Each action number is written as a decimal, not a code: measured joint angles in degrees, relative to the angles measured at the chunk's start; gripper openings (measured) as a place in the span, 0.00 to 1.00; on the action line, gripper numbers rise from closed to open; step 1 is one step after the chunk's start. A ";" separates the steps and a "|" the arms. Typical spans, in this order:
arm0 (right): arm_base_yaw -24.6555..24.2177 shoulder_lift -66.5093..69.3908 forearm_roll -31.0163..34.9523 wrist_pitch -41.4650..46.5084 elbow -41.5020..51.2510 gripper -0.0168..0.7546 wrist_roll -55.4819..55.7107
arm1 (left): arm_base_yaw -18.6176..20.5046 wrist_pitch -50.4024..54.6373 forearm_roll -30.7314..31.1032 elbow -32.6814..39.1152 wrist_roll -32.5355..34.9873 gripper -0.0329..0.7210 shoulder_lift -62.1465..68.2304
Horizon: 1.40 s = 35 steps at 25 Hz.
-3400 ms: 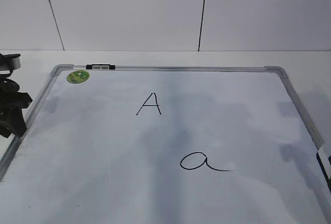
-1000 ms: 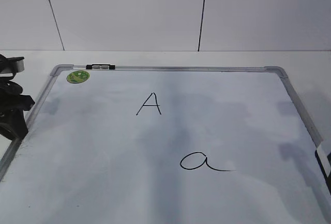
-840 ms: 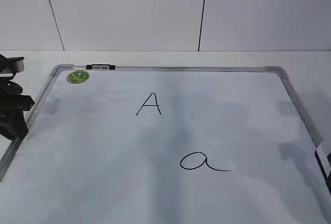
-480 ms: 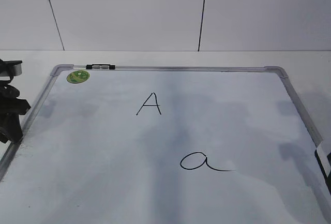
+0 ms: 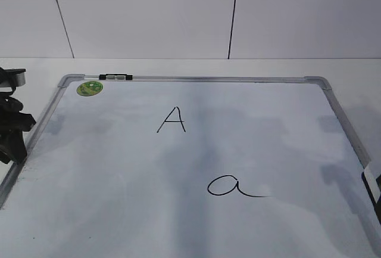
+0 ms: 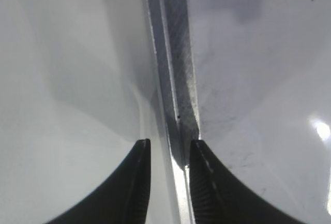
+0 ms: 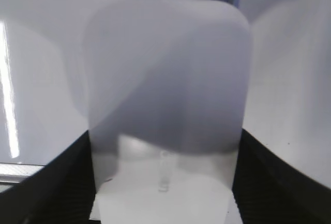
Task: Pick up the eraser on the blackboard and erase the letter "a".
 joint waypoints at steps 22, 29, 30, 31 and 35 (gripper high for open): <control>0.00 0.00 0.41 -0.11 0.00 0.76 0.00 | 0.00 -0.80 -1.32 0.00 0.00 0.26 0.51; 0.00 0.00 0.41 -0.11 0.00 0.76 -0.08 | 0.00 -0.80 -1.82 0.00 0.00 0.18 0.78; 0.00 0.00 0.41 -0.11 0.00 0.76 -0.08 | 0.00 -0.80 -1.82 0.00 0.00 0.13 0.78; 0.00 0.00 0.41 -0.11 0.00 0.76 -0.08 | 0.00 -0.80 -1.95 0.00 -0.14 0.11 0.78; 0.00 0.00 0.62 -0.11 0.00 0.76 -0.08 | 0.12 -0.80 -2.17 0.00 -0.94 0.08 0.78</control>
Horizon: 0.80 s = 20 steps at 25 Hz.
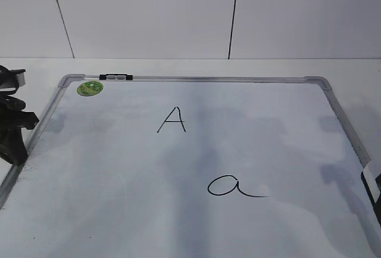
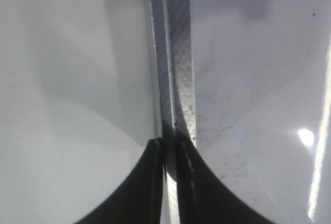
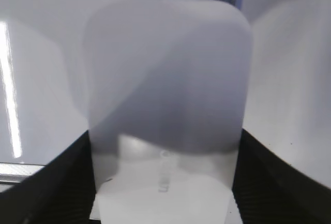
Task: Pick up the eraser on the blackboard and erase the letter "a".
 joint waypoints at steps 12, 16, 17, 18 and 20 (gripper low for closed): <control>0.00 0.29 1.37 -0.59 -3.78 0.76 -0.91 | 0.08 0.00 -0.07 0.00 -0.04 0.08 0.00; 1.94 4.12 1.37 0.04 -6.57 0.76 -1.06 | 0.08 0.00 -0.07 0.00 -0.13 0.08 0.00; 2.97 5.23 1.37 0.03 -7.12 0.76 -1.06 | 0.08 0.00 -0.07 0.00 -0.13 0.08 0.00; 4.18 6.59 1.37 0.03 -7.88 0.76 -1.06 | 0.08 0.00 -0.07 0.00 -0.13 0.08 0.00; 7.26 9.13 1.37 -0.09 -9.52 0.76 -0.69 | 0.08 0.00 -0.07 0.00 -0.13 0.08 0.00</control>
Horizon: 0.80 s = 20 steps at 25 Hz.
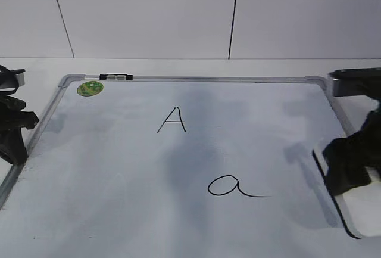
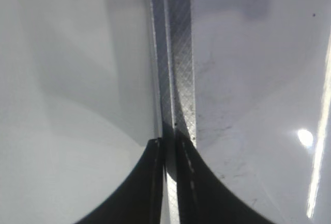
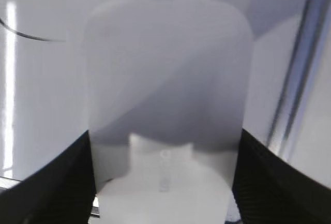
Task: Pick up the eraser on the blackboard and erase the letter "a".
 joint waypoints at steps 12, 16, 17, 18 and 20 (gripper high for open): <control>12.51 18.85 0.22 -1.00 -13.88 0.76 1.31 | 0.00 0.00 0.00 0.00 0.00 0.08 0.00; 14.13 23.83 0.22 -1.31 -17.10 0.76 1.31 | 0.00 0.00 -0.05 0.00 0.00 0.08 0.00; 14.41 24.68 0.22 -1.31 -17.63 0.76 1.31 | 0.00 0.00 -0.05 0.00 0.00 0.08 0.00; 14.65 25.40 0.22 -1.40 -17.93 0.76 1.31 | 0.00 0.00 -0.05 0.00 0.00 0.08 0.00; 15.25 26.73 -0.29 -1.40 -18.54 0.76 1.31 | 0.00 0.00 -0.14 0.00 0.00 0.08 0.00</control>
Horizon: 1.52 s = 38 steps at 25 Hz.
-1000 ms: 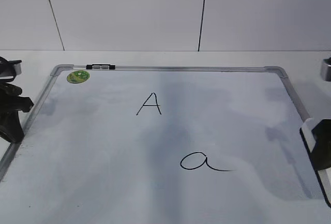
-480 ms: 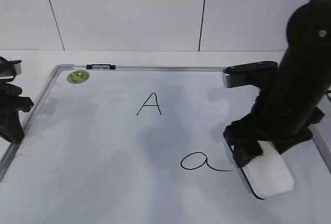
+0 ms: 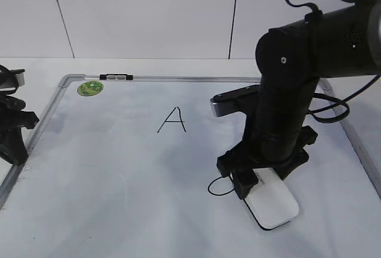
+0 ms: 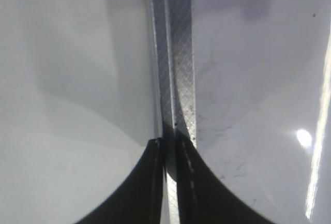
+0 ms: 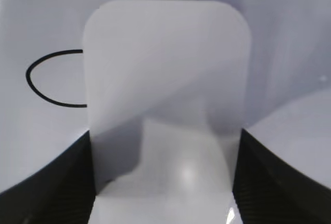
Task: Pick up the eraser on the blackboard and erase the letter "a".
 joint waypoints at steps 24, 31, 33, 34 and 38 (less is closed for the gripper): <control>8.27 2.00 -5.65 -0.20 -1.62 0.76 4.56 | 0.03 0.00 -0.14 0.00 0.00 0.08 0.00; 0.04 2.00 -11.05 1.07 -1.74 0.76 5.68 | 0.03 0.00 -0.27 0.00 0.00 0.08 0.00; -1.28 2.00 -11.84 1.29 -1.74 0.76 5.68 | 0.03 0.00 -0.27 0.00 0.00 0.08 0.00; -1.74 2.00 -11.95 1.29 -1.74 0.76 5.77 | 0.03 0.00 -0.27 0.00 0.00 0.08 0.00; -1.99 2.00 -11.29 1.33 -1.83 0.76 5.23 | 0.03 0.00 -0.27 0.00 0.00 0.08 0.00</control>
